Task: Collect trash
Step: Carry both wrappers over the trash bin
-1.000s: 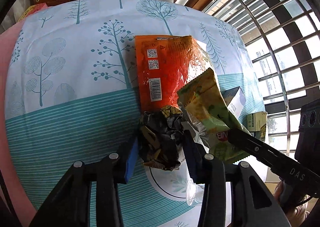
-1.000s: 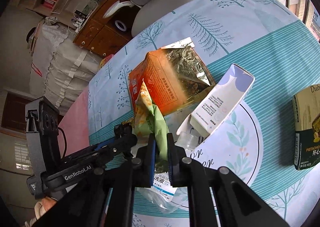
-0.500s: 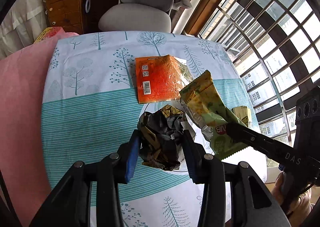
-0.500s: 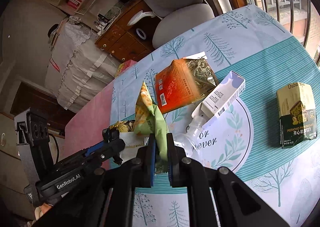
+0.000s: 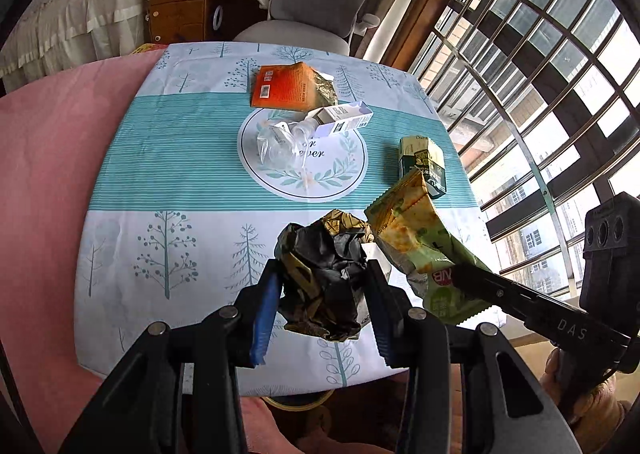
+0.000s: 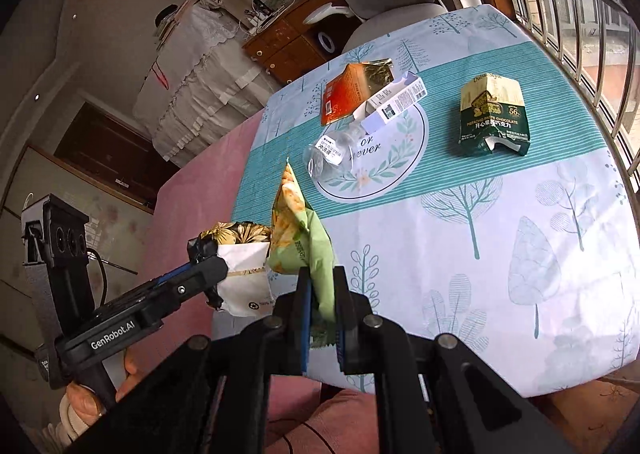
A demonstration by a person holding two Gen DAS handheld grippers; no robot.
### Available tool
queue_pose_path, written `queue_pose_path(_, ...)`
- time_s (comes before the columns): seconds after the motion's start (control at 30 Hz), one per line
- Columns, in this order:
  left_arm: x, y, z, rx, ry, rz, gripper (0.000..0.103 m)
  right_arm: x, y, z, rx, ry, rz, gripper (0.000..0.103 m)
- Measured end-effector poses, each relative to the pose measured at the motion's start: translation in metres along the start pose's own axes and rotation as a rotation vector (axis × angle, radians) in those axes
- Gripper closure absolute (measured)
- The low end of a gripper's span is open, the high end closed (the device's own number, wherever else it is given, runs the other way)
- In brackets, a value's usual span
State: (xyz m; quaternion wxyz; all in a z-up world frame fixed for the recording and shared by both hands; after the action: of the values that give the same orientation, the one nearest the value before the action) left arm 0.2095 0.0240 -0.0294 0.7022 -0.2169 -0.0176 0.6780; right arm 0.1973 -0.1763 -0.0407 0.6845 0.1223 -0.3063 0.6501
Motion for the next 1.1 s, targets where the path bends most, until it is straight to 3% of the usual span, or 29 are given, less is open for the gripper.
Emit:
queue_pose_path(0.27,-0.02,0.101,-0.001,0.054,-0.052,0.005,0.063,-0.025,0.099,0.008,0.105,-0.012,-0.002,0.094)
queue_pose_path(0.6,-0.014,0.184,-0.046,0.16,-0.074,-0.022,0.063,-0.064,0.197,-0.033,0.242,0.045,-0.07,0.094)
queue_pose_path(0.83,0.006,0.233,-0.122,0.237,-0.076,-0.027,0.063,-0.116,0.244,-0.103,0.296,0.151,-0.147,0.094)
queue_pose_path(1.1,0.035,0.276,-0.237,0.298,-0.1,-0.054,0.062,-0.193,0.274,-0.199,0.304,0.207,-0.31,0.094)
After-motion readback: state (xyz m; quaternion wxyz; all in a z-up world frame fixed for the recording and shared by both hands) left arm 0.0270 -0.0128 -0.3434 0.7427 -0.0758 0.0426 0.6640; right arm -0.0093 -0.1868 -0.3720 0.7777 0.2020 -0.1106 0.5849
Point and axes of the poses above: each gripper's, at about its wrist camera, not at the fingertips, and z roughly against the way its jaws point, x to its left, y to its underside, the point moved 8 cm from there along -z, roughly the way its jaws point, and after that the axes turned 8 degrees about x, right-handed, at the moved point
